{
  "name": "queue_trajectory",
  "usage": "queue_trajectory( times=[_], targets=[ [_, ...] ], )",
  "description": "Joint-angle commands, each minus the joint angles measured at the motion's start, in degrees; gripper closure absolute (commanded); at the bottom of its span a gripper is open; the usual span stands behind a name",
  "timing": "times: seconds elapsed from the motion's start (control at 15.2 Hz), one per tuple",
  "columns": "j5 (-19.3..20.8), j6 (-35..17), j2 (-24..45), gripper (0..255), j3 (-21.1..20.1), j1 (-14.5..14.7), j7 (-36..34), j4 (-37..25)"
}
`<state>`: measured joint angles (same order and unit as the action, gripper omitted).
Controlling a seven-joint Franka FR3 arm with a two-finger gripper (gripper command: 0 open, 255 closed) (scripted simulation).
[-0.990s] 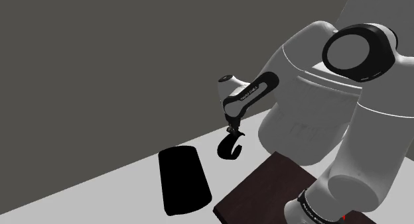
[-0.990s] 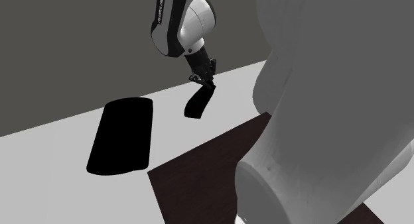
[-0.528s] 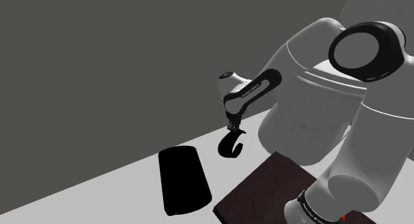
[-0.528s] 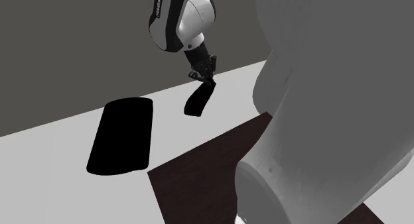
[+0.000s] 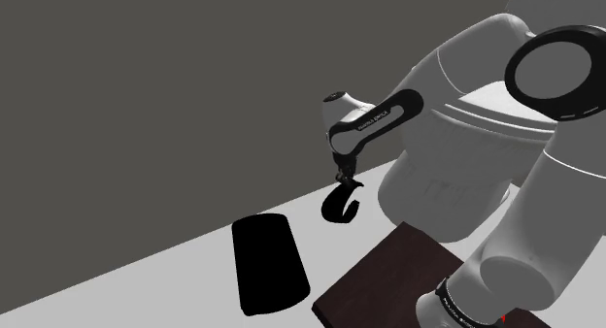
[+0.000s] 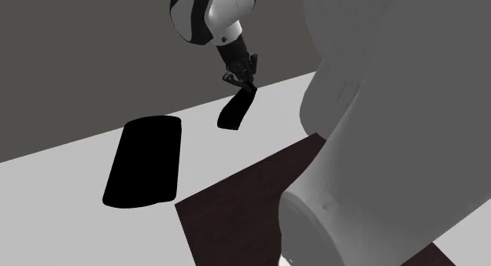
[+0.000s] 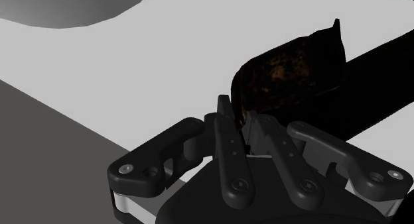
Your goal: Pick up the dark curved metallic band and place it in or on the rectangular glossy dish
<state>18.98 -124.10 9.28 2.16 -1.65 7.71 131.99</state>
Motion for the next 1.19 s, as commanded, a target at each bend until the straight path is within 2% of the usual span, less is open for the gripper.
queue_trajectory(
  times=[0.0,0.66,1.12],
  targets=[
    [-0.3,1.4,-1.3,255,-0.1,0.1,0.3,-0.1],
    [-1.5,8.4,-6.7,255,-0.4,0.3,2.4,-2.0],
    [-5.1,12.7,-5.2,255,-5.4,5.6,-5.3,-5.6]
  ],
)
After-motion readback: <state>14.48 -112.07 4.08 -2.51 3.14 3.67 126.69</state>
